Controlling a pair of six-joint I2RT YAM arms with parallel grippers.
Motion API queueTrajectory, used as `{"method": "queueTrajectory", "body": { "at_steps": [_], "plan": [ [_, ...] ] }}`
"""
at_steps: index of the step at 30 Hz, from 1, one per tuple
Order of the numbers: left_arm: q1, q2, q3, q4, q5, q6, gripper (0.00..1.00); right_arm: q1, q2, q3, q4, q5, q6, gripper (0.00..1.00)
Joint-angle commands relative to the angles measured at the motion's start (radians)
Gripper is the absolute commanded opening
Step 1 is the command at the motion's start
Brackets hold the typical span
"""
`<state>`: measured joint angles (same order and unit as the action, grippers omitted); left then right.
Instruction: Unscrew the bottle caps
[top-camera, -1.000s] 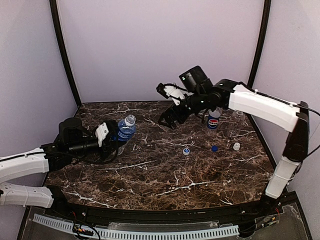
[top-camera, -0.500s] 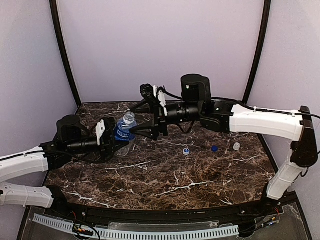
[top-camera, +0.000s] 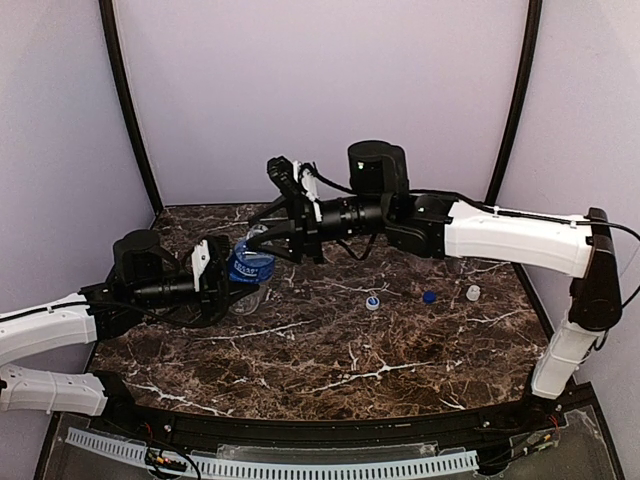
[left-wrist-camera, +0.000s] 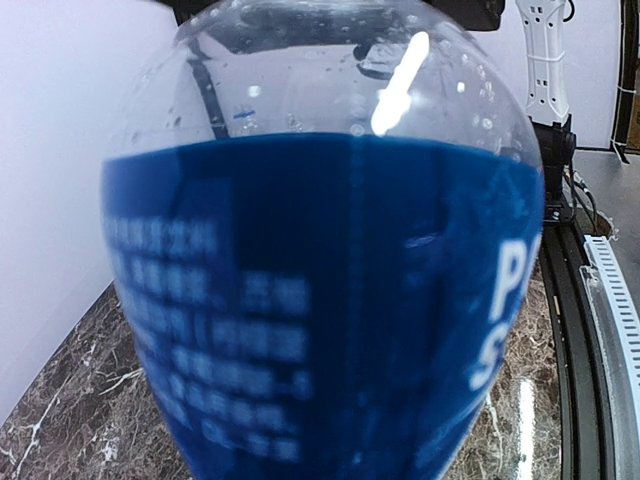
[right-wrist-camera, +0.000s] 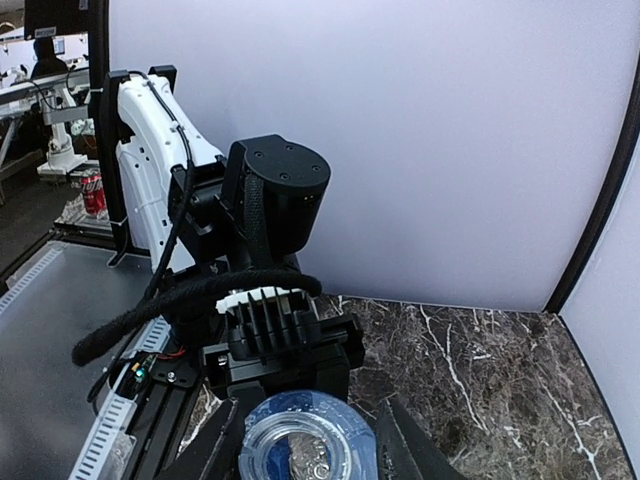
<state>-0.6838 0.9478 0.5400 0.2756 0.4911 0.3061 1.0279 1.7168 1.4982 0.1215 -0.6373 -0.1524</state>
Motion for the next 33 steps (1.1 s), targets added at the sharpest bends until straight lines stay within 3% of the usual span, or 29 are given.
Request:
{"method": "queueTrajectory", "body": {
  "at_steps": [1,3,5,6,9,11,12,13,14,15,17,23,30,33],
  "plan": [
    [-0.003,-0.008,0.026,0.026,0.009,-0.004,0.24,0.004,0.03,0.051,-0.069,-0.003,-0.014,0.45],
    [-0.003,-0.009,0.025,0.027,0.009,-0.005,0.24,0.004,0.033,0.055,-0.082,0.007,-0.017,0.45],
    [-0.003,-0.009,0.024,0.027,0.012,-0.004,0.24,0.004,0.032,0.057,-0.087,0.007,-0.019,0.39],
    [-0.003,-0.008,0.023,0.027,0.014,-0.004,0.24,0.004,0.031,0.056,-0.087,0.004,-0.019,0.33],
    [-0.003,-0.009,0.024,0.027,0.014,-0.002,0.24,0.004,0.024,0.052,-0.078,-0.003,-0.015,0.0],
    [-0.003,-0.009,0.022,0.028,0.013,0.001,0.26,0.004,0.017,0.046,-0.076,-0.004,-0.009,0.0],
    [-0.003,-0.009,0.019,0.028,0.012,0.002,0.31,0.004,0.016,0.046,-0.08,-0.003,-0.008,0.0],
    [-0.003,-0.011,0.016,0.028,0.009,0.005,0.5,0.004,0.013,0.048,-0.087,0.006,-0.008,0.0],
    [-0.004,-0.013,0.009,0.028,0.006,0.008,0.64,0.003,0.008,0.049,-0.095,0.016,-0.009,0.0],
    [-0.004,-0.018,0.004,0.029,-0.003,0.014,0.9,0.001,0.004,0.051,-0.104,0.033,-0.011,0.0],
    [-0.004,-0.029,-0.014,0.03,-0.019,0.022,0.98,-0.003,-0.004,0.062,-0.14,0.072,-0.019,0.0],
    [-0.002,-0.068,-0.066,0.034,-0.104,0.027,0.99,-0.046,-0.02,0.094,-0.268,0.302,-0.003,0.0],
    [0.032,-0.133,-0.187,0.097,-0.306,-0.057,0.99,-0.215,-0.01,0.056,-0.273,0.715,0.185,0.0],
    [0.087,-0.163,-0.257,0.116,-0.389,-0.118,0.99,-0.272,0.022,0.037,-0.243,0.795,0.232,0.0]
  ]
}}
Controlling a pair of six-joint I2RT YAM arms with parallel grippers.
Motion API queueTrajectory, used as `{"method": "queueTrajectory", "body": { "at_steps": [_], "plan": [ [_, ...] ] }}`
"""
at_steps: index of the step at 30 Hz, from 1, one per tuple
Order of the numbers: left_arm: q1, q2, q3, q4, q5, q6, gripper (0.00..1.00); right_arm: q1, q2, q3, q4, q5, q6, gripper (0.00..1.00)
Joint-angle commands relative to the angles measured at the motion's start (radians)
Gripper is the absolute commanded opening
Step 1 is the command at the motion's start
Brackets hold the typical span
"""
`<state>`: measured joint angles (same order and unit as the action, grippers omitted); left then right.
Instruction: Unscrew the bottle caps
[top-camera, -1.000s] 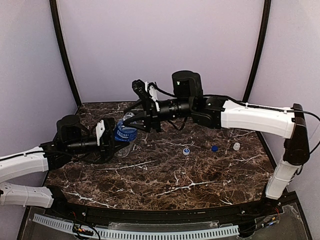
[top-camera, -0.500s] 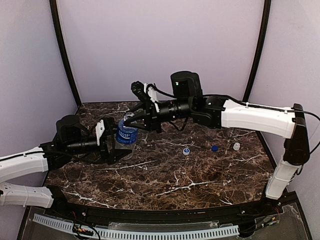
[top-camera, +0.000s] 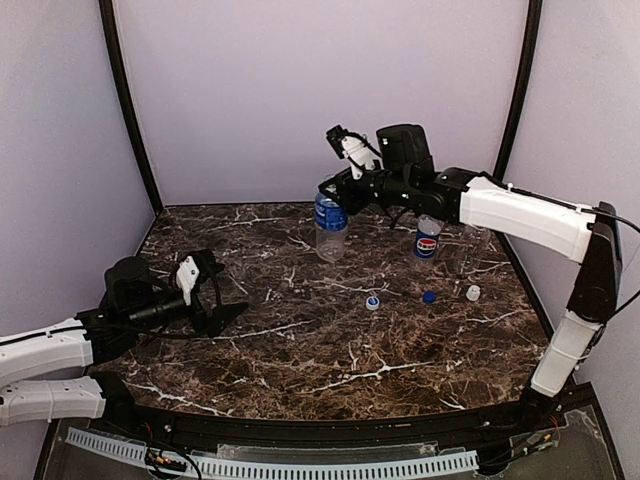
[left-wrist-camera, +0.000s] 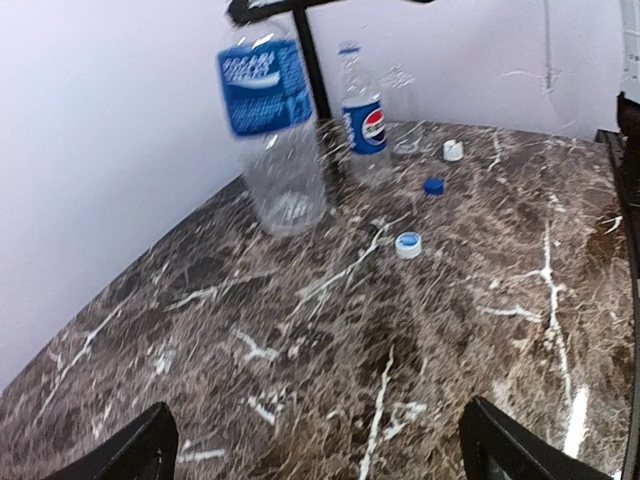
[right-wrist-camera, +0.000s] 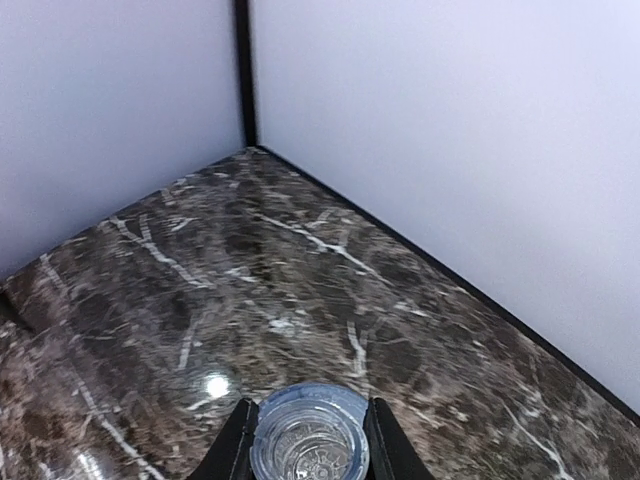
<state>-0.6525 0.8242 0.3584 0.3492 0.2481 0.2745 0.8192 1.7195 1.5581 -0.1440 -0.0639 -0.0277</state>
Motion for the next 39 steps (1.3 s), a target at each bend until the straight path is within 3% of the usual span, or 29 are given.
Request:
{"method": "queueTrajectory", "body": {
  "at_steps": [1,5,12,26,27,30,32,39],
  "plan": [
    [0.091,-0.057,-0.089,0.045,-0.163,-0.095,0.99,-0.076,0.029,-0.036,0.045,0.235,0.12,0.0],
    [0.193,-0.122,-0.145,0.038,-0.233,-0.122,0.99,-0.119,0.071,-0.086,0.113,0.283,0.165,0.0],
    [0.316,-0.223,-0.206,0.029,-0.221,-0.143,0.99,-0.146,0.114,-0.14,0.165,0.326,0.216,0.0],
    [0.348,-0.229,-0.216,0.049,-0.186,-0.147,0.99,-0.148,0.068,-0.268,0.209,0.362,0.25,0.0],
    [0.35,-0.229,-0.216,0.049,-0.185,-0.146,0.99,-0.148,0.065,-0.264,0.205,0.361,0.241,0.02],
    [0.351,-0.229,-0.216,0.051,-0.181,-0.147,0.99,-0.147,0.065,-0.242,0.182,0.34,0.219,0.33],
    [0.353,-0.228,-0.216,0.051,-0.179,-0.146,0.99,-0.147,0.068,-0.226,0.168,0.323,0.209,0.46],
    [0.359,-0.232,-0.219,0.051,-0.161,-0.146,0.99,-0.146,0.067,-0.183,0.147,0.302,0.18,0.61]
  ]
}}
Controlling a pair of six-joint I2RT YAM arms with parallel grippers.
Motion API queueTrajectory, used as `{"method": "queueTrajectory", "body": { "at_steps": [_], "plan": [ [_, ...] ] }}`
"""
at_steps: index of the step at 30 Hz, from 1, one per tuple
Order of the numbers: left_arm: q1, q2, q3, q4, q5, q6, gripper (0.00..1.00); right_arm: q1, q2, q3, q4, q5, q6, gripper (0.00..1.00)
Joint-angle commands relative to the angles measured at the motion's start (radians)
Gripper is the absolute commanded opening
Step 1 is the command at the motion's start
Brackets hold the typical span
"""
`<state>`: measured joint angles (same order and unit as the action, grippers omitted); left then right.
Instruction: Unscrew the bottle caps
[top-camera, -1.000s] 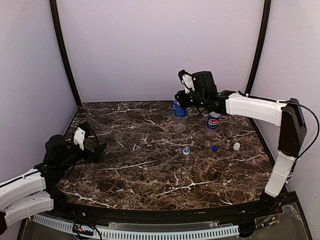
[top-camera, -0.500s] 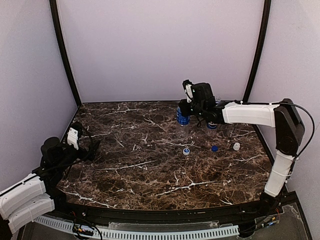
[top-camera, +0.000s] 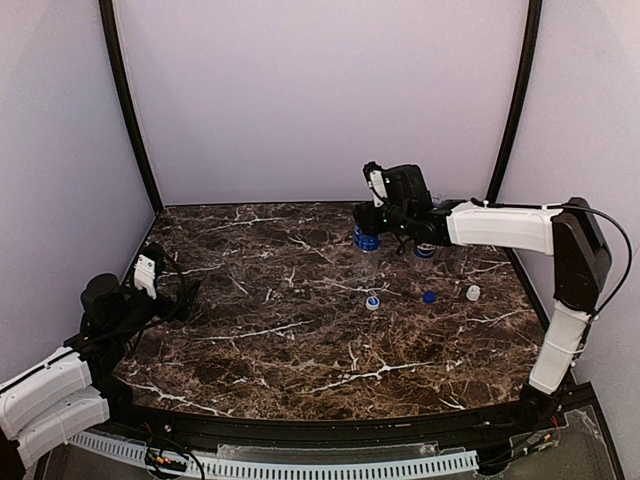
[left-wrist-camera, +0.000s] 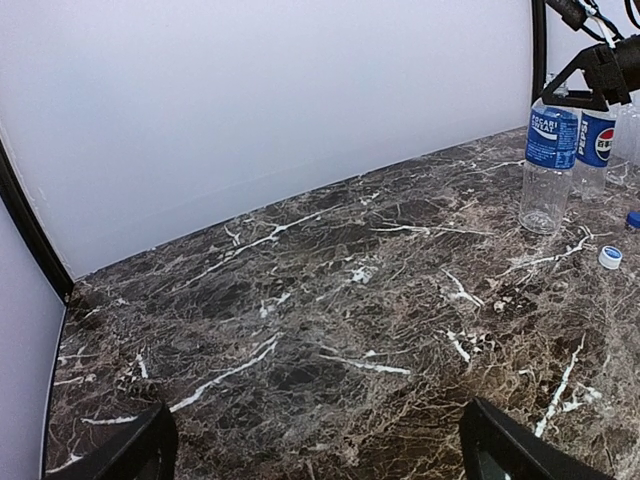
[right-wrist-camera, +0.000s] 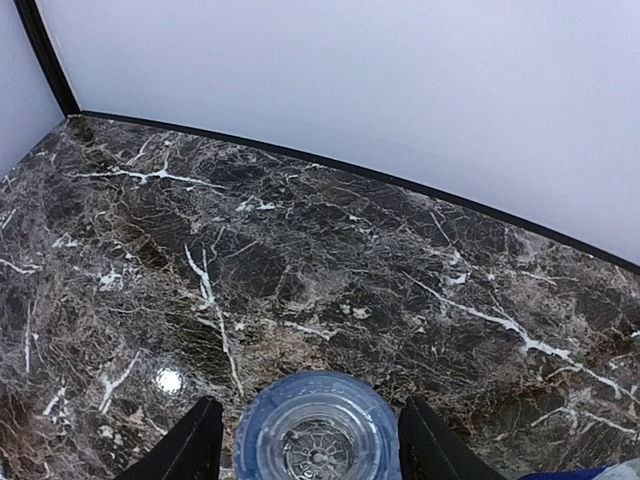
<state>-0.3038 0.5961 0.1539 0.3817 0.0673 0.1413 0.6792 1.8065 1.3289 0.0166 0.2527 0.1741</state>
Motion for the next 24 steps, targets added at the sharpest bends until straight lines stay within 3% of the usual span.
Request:
{"method": "queueTrajectory", "body": {
  "at_steps": [1,7,11,18,24],
  "plan": [
    [0.011,-0.004,-0.014,0.019,0.02,-0.015,0.99,-0.006,-0.023,0.054,-0.013,-0.018,-0.027,0.64],
    [0.014,-0.005,-0.014,0.019,0.028,-0.016,0.99,-0.004,-0.044,0.134,-0.084,-0.068,-0.068,0.72],
    [0.016,-0.005,-0.014,0.019,0.025,-0.017,0.99,-0.005,-0.084,0.187,-0.137,-0.073,-0.101,0.98],
    [0.025,-0.008,-0.015,0.019,0.013,-0.029,0.99,-0.068,-0.209,0.251,-0.275,0.046,-0.164,0.98],
    [0.044,-0.014,-0.017,0.019,0.02,-0.039,0.99,-0.269,-0.411,0.127,-0.419,0.13,-0.06,0.99]
  ]
}}
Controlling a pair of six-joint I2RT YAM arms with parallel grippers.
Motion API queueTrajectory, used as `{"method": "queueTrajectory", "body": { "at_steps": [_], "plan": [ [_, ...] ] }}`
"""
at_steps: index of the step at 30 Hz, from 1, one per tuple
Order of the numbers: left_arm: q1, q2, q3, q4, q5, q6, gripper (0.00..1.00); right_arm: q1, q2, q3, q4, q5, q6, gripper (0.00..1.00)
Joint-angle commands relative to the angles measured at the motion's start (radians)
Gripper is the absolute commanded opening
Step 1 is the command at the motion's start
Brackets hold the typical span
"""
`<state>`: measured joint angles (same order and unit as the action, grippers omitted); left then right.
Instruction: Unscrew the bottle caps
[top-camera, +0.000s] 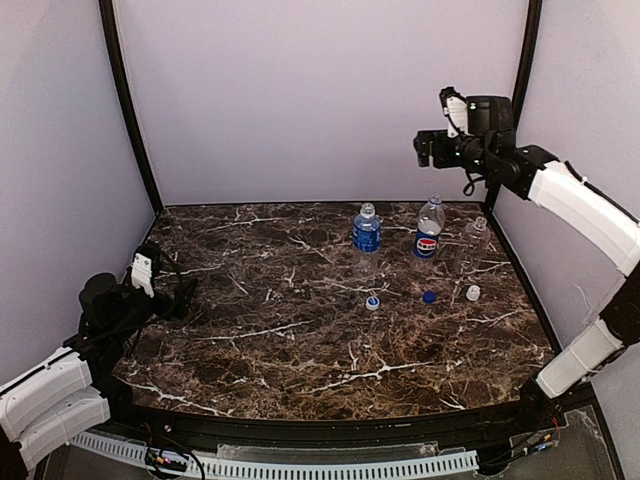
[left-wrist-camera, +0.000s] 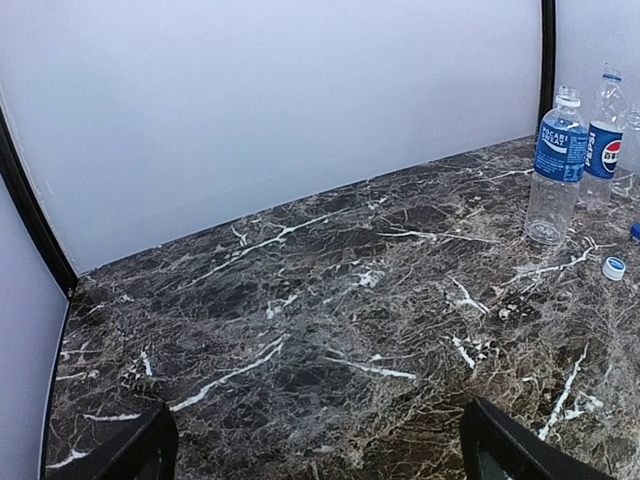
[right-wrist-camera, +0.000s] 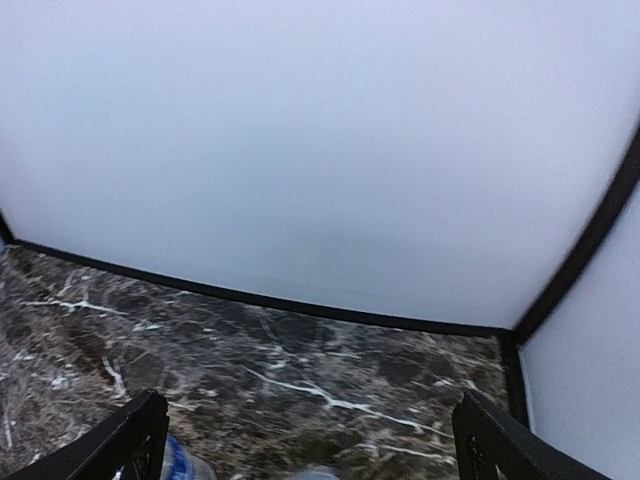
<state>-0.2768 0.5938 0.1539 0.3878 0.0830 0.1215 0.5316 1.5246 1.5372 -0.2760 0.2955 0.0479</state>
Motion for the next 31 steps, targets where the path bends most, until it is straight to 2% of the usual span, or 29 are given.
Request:
{"method": "queueTrajectory", "body": {
  "at_steps": [1,8,12,17,21,24,31],
  "plan": [
    [0.019,-0.011,-0.018,0.013,0.001,-0.022,0.99,-0.16,-0.181,-0.131,-0.135,0.086,0.086,0.99],
    [0.033,-0.013,-0.022,0.02,-0.021,-0.038,0.99,-0.428,-0.535,-0.545,-0.161,0.076,0.189,0.99],
    [0.043,-0.015,-0.023,0.022,-0.041,-0.051,0.99,-0.52,-0.699,-0.771,-0.118,0.059,0.219,0.99],
    [0.065,-0.023,-0.031,0.027,-0.051,-0.032,0.99,-0.522,-0.845,-1.034,0.055,0.062,0.217,0.99],
    [0.106,-0.02,-0.046,0.024,-0.047,0.013,0.99,-0.522,-0.931,-1.184,0.155,0.24,0.357,0.98],
    [0.142,-0.01,-0.045,0.017,-0.062,0.005,0.99,-0.522,-0.963,-1.24,0.159,0.323,0.409,0.98],
    [0.195,0.001,-0.045,-0.003,-0.043,0.002,0.99,-0.522,-0.974,-1.289,0.2,0.317,0.473,0.99]
  ]
}}
